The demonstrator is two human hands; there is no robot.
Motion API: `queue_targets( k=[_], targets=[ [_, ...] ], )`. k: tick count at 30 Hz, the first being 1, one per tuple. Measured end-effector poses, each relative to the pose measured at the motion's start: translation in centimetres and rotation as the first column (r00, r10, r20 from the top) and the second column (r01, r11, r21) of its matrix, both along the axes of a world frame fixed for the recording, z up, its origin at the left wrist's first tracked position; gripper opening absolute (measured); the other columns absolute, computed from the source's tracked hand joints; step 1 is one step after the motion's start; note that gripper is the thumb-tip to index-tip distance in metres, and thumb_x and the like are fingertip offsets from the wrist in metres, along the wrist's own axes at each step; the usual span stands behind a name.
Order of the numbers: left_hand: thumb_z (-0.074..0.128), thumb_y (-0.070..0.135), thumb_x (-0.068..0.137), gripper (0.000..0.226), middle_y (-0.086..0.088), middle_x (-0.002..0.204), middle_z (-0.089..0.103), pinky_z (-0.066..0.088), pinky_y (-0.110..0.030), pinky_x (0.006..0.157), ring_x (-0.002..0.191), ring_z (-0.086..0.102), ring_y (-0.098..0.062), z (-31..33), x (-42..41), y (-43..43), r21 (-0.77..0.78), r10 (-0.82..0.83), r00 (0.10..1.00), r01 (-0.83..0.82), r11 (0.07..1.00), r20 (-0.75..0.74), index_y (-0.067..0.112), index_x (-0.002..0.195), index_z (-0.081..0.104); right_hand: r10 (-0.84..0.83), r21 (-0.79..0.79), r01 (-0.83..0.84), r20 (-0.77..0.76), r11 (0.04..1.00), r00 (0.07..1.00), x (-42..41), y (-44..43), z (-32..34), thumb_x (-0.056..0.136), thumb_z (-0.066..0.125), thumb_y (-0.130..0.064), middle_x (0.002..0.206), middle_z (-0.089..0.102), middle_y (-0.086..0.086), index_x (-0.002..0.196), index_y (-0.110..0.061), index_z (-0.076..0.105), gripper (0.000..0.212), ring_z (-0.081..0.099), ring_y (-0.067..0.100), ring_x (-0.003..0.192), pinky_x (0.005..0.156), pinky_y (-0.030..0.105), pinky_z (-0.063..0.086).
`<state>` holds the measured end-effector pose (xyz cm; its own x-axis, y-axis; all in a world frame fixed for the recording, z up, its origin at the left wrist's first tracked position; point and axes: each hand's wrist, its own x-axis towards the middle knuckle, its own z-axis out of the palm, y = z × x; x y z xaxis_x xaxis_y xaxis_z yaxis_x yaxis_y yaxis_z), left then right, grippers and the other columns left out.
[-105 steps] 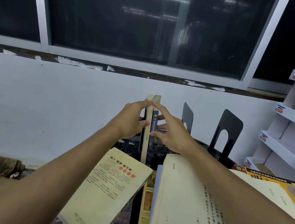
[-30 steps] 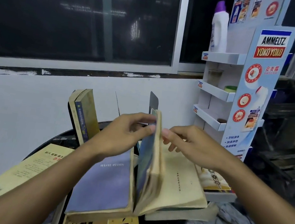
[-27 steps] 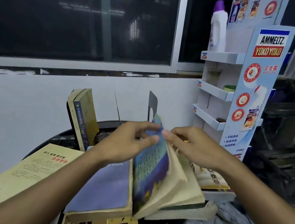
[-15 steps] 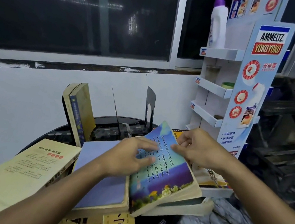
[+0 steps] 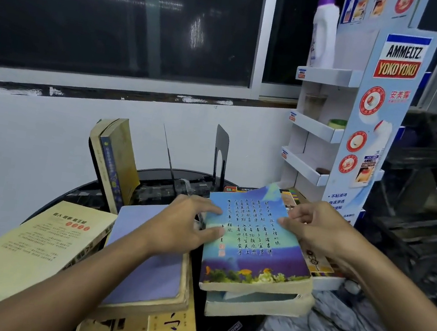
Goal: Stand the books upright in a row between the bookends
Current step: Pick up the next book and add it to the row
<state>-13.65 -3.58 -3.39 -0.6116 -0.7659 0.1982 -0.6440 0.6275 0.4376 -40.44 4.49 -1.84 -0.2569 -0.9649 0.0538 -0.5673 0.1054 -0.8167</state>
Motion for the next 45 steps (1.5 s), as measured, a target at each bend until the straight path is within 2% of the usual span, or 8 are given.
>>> queue_targets(
  k=[3, 8, 13, 23, 27, 32, 40, 45],
  targets=[
    [0.061, 0.065, 0.086, 0.060, 0.012, 0.140, 0.057, 0.047, -0.037, 0.102, 0.130, 0.048, -0.018, -0.2, 0.3, -0.4, 0.063, 0.029, 0.999, -0.030, 0.998, 0.023, 0.035, 0.138, 0.055, 0.032, 0.040, -0.028, -0.088, 0.999, 0.996, -0.2, 0.6, 0.2, 0.089, 0.075, -0.029, 0.060, 0.068, 0.008, 0.088, -0.002, 0.069, 0.027, 0.056, 0.008, 0.046, 0.044, 0.014, 0.040],
    [0.059, 0.067, 0.085, 0.064, 0.009, 0.128, 0.060, 0.049, -0.034, 0.096, 0.122, 0.056, -0.013, 0.1, 0.1, -0.2, 0.120, 0.043, 0.998, -0.047, 0.992, 0.034, 0.038, 0.142, 0.050, 0.017, 0.027, -0.011, -0.252, 1.000, 0.968, 0.3, 1.1, 1.0, 0.086, 0.076, -0.045, 0.087, 0.068, -0.005, 0.098, -0.025, 0.065, 0.026, 0.060, 0.003, 0.068, 0.051, 0.010, 0.042],
    [0.065, 0.062, 0.084, 0.071, 0.013, 0.120, 0.059, 0.046, -0.019, 0.080, 0.102, 0.062, -0.006, 0.6, -0.1, 0.2, 0.186, 0.043, 0.999, -0.037, 0.982, -0.026, 0.031, 0.146, 0.048, 0.123, 0.094, -0.098, -0.312, 0.991, 0.942, 1.2, 1.0, 1.7, 0.084, 0.071, -0.054, 0.076, 0.067, -0.010, 0.072, -0.039, 0.055, 0.025, 0.061, 0.005, 0.066, 0.060, 0.023, 0.046],
    [0.080, 0.047, 0.078, 0.079, -0.006, 0.084, 0.078, 0.050, -0.011, 0.087, 0.090, 0.072, -0.015, 1.0, 0.9, 0.3, 0.324, 0.076, 0.929, 0.049, 0.945, -0.363, 0.029, 0.147, 0.046, 0.065, -0.067, -0.071, -0.088, 0.995, 0.994, 0.8, -0.2, 1.2, 0.075, 0.087, -0.034, 0.082, 0.076, -0.002, 0.100, -0.024, 0.073, 0.030, 0.073, 0.009, 0.072, 0.070, 0.038, 0.063],
    [0.082, 0.028, 0.077, 0.080, 0.000, 0.098, 0.079, 0.054, -0.040, 0.100, 0.094, 0.076, -0.014, 2.4, 0.9, 0.6, 0.322, 0.089, 0.835, 0.109, 0.940, -0.542, 0.027, 0.148, 0.046, 0.015, -0.224, -0.033, -0.083, 0.974, 0.996, 0.8, -1.0, 1.8, 0.068, 0.090, -0.037, 0.079, 0.073, -0.002, 0.107, -0.020, 0.072, 0.046, 0.070, 0.011, 0.068, 0.069, 0.034, 0.062],
    [0.082, 0.018, 0.080, 0.067, -0.008, 0.125, 0.068, 0.060, -0.038, 0.089, 0.092, 0.076, -0.018, 4.4, 1.2, 0.3, 0.177, 0.048, 0.727, 0.102, 0.979, -0.685, 0.041, 0.136, 0.056, -0.035, -0.420, -0.027, -0.141, 0.907, 0.989, 1.0, -2.1, 3.6, 0.065, 0.089, -0.040, 0.089, 0.069, 0.002, 0.117, -0.018, 0.067, 0.060, 0.067, 0.021, 0.077, 0.076, 0.035, 0.060],
    [0.078, 0.003, 0.082, 0.061, 0.032, 0.113, 0.066, 0.063, -0.043, 0.075, 0.086, 0.076, -0.015, 5.3, 0.7, 1.3, 0.036, 0.003, 0.638, 0.039, 0.999, -0.770, 0.029, 0.133, 0.056, -0.062, -0.654, -0.080, -0.192, 0.752, 0.979, 1.8, -3.6, 4.6, 0.073, 0.088, -0.026, 0.100, 0.064, -0.007, 0.126, -0.019, 0.061, 0.059, 0.061, 0.012, 0.081, 0.066, 0.031, 0.060],
    [0.081, 0.007, 0.081, 0.067, 0.012, 0.128, 0.063, 0.063, -0.048, 0.076, 0.089, 0.076, -0.020, 4.5, 0.5, 0.9, 0.028, 0.010, 0.627, 0.019, 0.999, -0.779, 0.038, 0.129, 0.046, -0.094, -0.695, -0.103, -0.240, 0.712, 0.966, 1.4, -4.4, 3.6, 0.071, 0.085, -0.036, 0.099, 0.063, 0.000, 0.126, -0.013, 0.061, 0.065, 0.063, 0.017, 0.084, 0.064, 0.033, 0.062]
  ],
)
